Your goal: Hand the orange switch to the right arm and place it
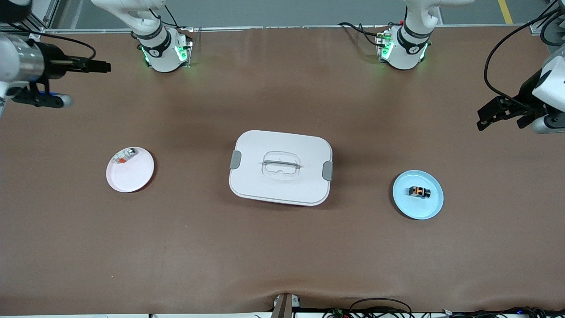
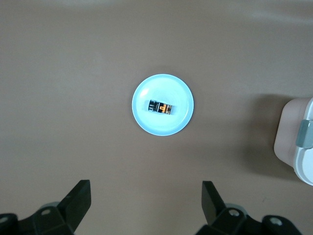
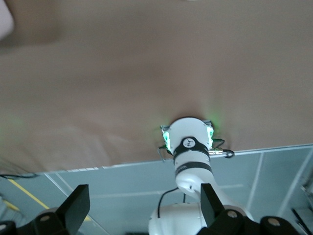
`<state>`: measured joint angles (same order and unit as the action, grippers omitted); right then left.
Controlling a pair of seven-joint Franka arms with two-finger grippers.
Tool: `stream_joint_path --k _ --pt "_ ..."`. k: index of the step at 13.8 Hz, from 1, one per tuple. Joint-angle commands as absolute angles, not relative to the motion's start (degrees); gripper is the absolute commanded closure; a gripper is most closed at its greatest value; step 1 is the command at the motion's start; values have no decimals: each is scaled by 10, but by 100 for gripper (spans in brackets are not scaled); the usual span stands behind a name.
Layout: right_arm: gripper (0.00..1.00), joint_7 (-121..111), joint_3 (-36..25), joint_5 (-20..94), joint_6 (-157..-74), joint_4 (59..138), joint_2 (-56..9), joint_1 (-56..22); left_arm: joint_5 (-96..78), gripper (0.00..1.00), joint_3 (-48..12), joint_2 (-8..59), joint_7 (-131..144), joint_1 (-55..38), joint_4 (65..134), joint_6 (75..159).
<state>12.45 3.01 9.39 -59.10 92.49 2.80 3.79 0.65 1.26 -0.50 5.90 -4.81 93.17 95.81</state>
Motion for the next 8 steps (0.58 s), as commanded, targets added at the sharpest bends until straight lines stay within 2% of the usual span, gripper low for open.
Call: stream_joint_path --k 1,5,8 --pt "0 147 39 121 -627 908 33 41 -1 0 12 17 62 -56 917 947" --pt "0 145 40 121 -720 923 -9 0 -1 0 11 44 61 -58 916 949" --pt "0 134 42 38 -807 891 -47 -14 -3 0 7 82 61 -60 917 966"
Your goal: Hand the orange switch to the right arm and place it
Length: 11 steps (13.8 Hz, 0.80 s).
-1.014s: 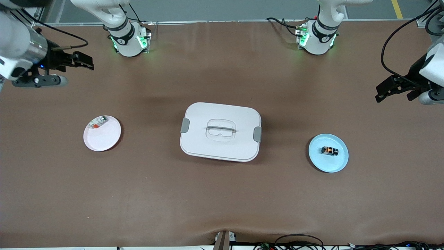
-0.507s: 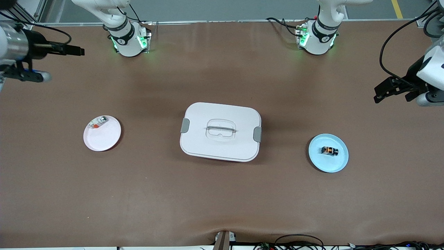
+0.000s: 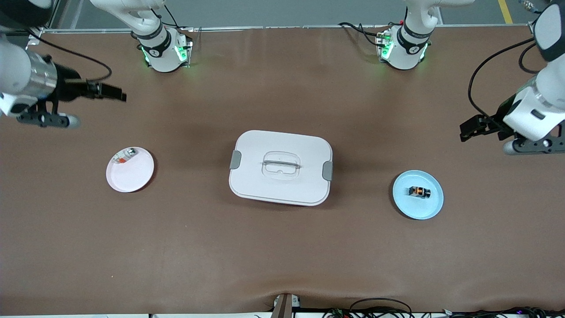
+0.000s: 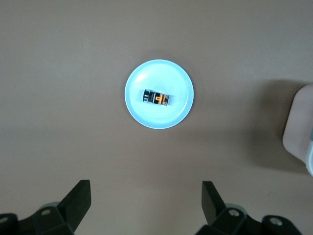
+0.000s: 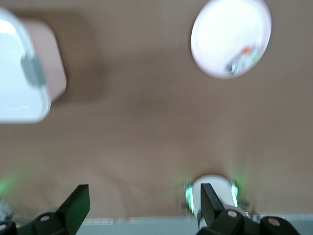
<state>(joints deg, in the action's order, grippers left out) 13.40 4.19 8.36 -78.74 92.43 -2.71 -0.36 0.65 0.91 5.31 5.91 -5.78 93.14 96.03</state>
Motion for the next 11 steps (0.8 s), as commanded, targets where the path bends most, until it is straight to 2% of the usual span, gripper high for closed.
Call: stream_joint_path --k 1,3,7,11 --pt "0 135 40 -7 -843 878 -49 -42 -8 0 8 94 60 -59 918 975" --pt "0 139 38 -37 -913 867 -57 -46 -10 0 8 118 55 -57 922 993" --pt "0 136 35 -33 -944 870 -66 -15 -8 0 8 153 47 -52 936 1028" --pt "0 135 35 11 -952 866 -66 20 -5 0 9 166 3 -49 1004 1127"
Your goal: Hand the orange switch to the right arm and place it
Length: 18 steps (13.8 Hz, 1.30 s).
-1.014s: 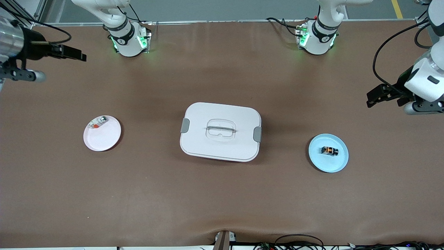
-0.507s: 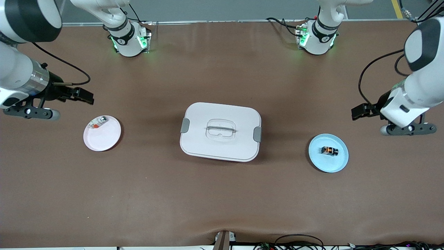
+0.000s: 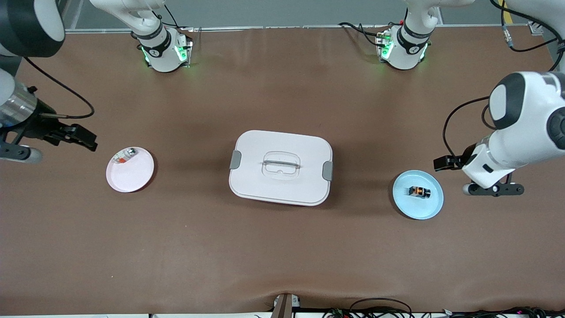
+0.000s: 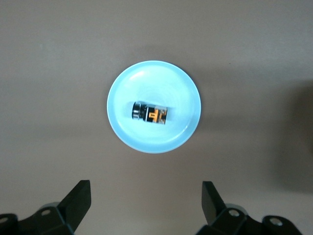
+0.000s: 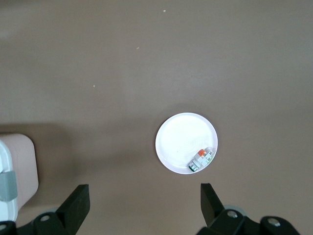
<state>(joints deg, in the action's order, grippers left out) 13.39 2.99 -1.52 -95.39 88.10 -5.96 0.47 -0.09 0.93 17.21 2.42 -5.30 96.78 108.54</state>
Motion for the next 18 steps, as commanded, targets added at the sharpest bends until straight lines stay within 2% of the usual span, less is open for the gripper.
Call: stream_joint_path --k 1,9,11,18 --pt "0 135 35 13 -954 866 -66 20 -4 0 9 172 -1 -49 1016 1149" --pt "0 164 36 10 -933 881 -90 14 1 0 10 254 -25 -45 1027 1236" --pt "0 164 38 3 -982 904 -89 -7 1 0 10 276 -34 -45 1027 1260" --pt "0 165 30 -34 -934 877 -76 15 2 0 11 310 -46 -41 1027 1290"
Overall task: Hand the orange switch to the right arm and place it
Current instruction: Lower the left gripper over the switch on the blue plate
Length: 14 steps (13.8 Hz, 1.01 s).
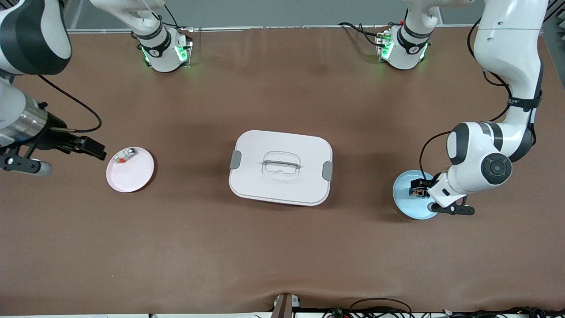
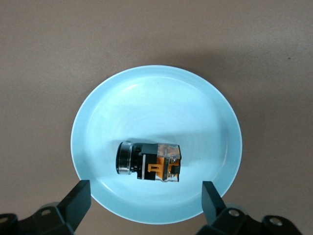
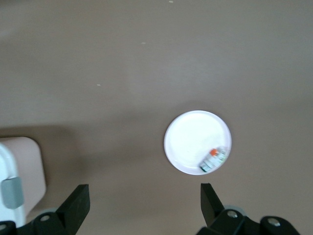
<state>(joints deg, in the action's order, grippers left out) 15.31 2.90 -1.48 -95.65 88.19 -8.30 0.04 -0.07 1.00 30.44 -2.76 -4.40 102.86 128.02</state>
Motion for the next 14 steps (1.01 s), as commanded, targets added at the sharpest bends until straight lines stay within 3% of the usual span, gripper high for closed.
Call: stream_joint_path --k 1,4,8,11,14 --pt "0 166 29 -33 -905 875 -66 25 2 0 10 316 -61 -41 1027 1298" --pt "0 157 30 -6 -812 879 -62 50 2 0 10 325 -63 -42 1027 1310" --pt "0 164 30 4 -758 879 -35 54 2 0 9 330 -63 -41 1037 1317" --pt "0 156 30 54 -749 876 4 94 1 0 9 336 -63 -40 1041 1325" --pt "0 155 29 65 -776 866 2 98 1 0 9 347 -64 -40 1041 1343"
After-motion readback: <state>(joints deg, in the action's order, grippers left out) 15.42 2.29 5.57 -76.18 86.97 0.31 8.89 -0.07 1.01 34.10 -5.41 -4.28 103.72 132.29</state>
